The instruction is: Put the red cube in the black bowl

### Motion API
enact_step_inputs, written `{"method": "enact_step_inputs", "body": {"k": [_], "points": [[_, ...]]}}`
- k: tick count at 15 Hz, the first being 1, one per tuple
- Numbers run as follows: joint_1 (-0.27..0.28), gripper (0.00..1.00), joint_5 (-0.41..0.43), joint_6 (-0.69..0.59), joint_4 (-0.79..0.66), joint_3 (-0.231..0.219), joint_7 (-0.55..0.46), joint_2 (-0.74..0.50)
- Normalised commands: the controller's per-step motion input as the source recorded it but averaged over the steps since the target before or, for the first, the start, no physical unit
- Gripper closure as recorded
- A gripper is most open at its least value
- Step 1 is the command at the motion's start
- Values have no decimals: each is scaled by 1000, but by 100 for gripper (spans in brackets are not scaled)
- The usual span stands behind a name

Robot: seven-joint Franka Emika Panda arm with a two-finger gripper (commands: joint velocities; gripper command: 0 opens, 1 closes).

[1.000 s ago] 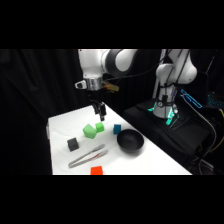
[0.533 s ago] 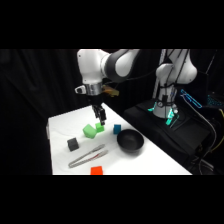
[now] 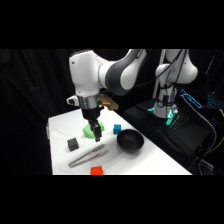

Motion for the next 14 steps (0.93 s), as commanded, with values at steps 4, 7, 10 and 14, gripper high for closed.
{"method": "enact_step_inputs", "body": {"k": [4, 7, 10, 14], "points": [[168, 0, -176, 24, 518, -60, 357, 390], [162, 0, -85, 36, 512, -83, 365, 384], [188, 0, -83, 37, 451, -109, 364, 339], [183, 0, -73, 50, 283, -107, 297, 245]]}}
